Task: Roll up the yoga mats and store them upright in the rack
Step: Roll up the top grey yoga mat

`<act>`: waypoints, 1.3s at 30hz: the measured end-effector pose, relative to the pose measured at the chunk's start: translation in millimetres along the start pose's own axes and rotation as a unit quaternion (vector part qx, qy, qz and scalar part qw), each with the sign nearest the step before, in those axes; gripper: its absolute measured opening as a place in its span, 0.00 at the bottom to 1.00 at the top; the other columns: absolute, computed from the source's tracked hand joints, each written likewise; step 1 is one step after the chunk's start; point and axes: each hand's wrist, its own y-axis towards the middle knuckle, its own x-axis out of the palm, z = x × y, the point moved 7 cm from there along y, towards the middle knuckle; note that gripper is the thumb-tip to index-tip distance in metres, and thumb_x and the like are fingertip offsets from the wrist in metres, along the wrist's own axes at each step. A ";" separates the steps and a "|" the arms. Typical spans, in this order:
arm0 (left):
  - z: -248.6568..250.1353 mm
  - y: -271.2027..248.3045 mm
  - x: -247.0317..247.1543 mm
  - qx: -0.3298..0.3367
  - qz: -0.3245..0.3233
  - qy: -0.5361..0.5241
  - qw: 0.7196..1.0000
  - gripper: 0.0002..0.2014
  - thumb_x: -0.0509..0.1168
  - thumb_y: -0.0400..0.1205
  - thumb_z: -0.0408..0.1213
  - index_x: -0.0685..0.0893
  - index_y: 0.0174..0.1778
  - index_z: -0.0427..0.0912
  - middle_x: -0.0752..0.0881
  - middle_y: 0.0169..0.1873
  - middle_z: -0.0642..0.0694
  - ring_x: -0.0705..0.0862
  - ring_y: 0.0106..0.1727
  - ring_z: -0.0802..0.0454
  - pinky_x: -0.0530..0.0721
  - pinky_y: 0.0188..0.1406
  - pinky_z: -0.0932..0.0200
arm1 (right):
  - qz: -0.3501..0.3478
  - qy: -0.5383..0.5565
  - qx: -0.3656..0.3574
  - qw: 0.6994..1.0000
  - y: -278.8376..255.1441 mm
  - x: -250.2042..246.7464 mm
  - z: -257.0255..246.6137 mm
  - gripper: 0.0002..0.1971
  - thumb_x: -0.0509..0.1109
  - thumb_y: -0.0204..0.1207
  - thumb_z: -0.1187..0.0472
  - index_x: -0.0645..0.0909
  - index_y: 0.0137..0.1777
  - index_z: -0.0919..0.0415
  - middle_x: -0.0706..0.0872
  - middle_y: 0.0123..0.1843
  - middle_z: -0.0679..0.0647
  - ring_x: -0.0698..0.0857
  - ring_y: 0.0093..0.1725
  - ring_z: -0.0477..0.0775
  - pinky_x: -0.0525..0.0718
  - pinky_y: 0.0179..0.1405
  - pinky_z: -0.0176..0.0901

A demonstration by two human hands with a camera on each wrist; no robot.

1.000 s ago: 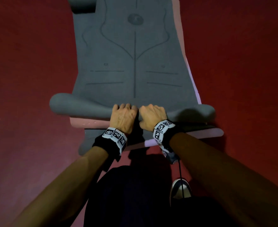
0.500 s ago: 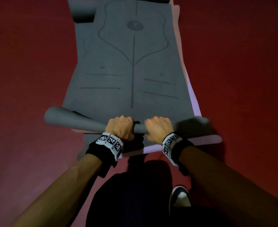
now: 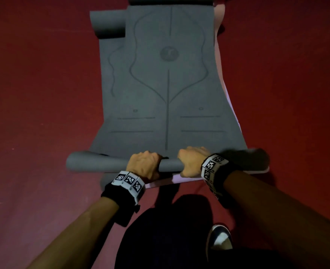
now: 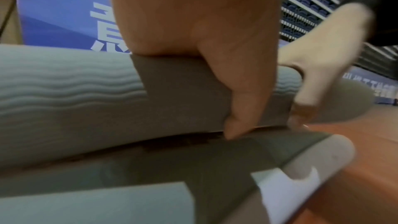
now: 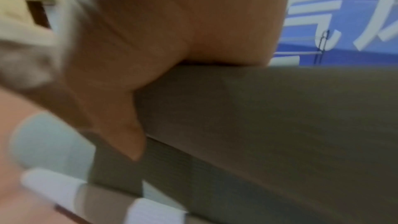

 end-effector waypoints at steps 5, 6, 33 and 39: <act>4.4 19.0 -3.9 -0.014 -0.059 -0.020 0.998 0.19 0.72 0.72 0.50 0.86 0.59 0.51 0.90 0.51 0.45 0.90 0.51 0.43 0.80 0.42 0.56 | 0.117 -0.047 -0.035 0.991 -1.9 -4.3 -7.4 0.30 0.75 0.71 0.45 0.69 0.69 0.53 0.82 0.60 0.54 0.83 0.60 0.63 0.75 0.48 0.51; 3.8 22.8 -6.5 -0.010 -0.053 -0.013 0.998 0.20 0.72 0.73 0.51 0.86 0.60 0.51 0.90 0.52 0.46 0.89 0.51 0.44 0.80 0.42 0.56 | 0.123 -0.048 -0.023 0.991 -0.2 -3.2 -7.7 0.30 0.74 0.72 0.46 0.68 0.70 0.53 0.83 0.60 0.55 0.84 0.60 0.64 0.74 0.46 0.51; 15.2 47.7 -1.1 0.053 0.092 0.085 0.991 0.24 0.68 0.77 0.56 0.73 0.66 0.52 0.88 0.54 0.47 0.87 0.56 0.42 0.79 0.51 0.53 | 0.064 0.024 0.027 0.997 18.9 -11.4 21.5 0.17 0.73 0.68 0.53 0.81 0.58 0.51 0.88 0.54 0.55 0.87 0.55 0.63 0.79 0.48 0.49; 9.2 58.4 -11.9 0.045 -0.006 -0.009 0.999 0.22 0.71 0.72 0.58 0.85 0.62 0.58 0.91 0.51 0.47 0.90 0.53 0.44 0.84 0.51 0.53 | 0.151 -0.041 0.004 0.988 12.4 -1.9 15.5 0.32 0.75 0.70 0.48 0.68 0.72 0.54 0.78 0.61 0.55 0.81 0.61 0.62 0.78 0.56 0.56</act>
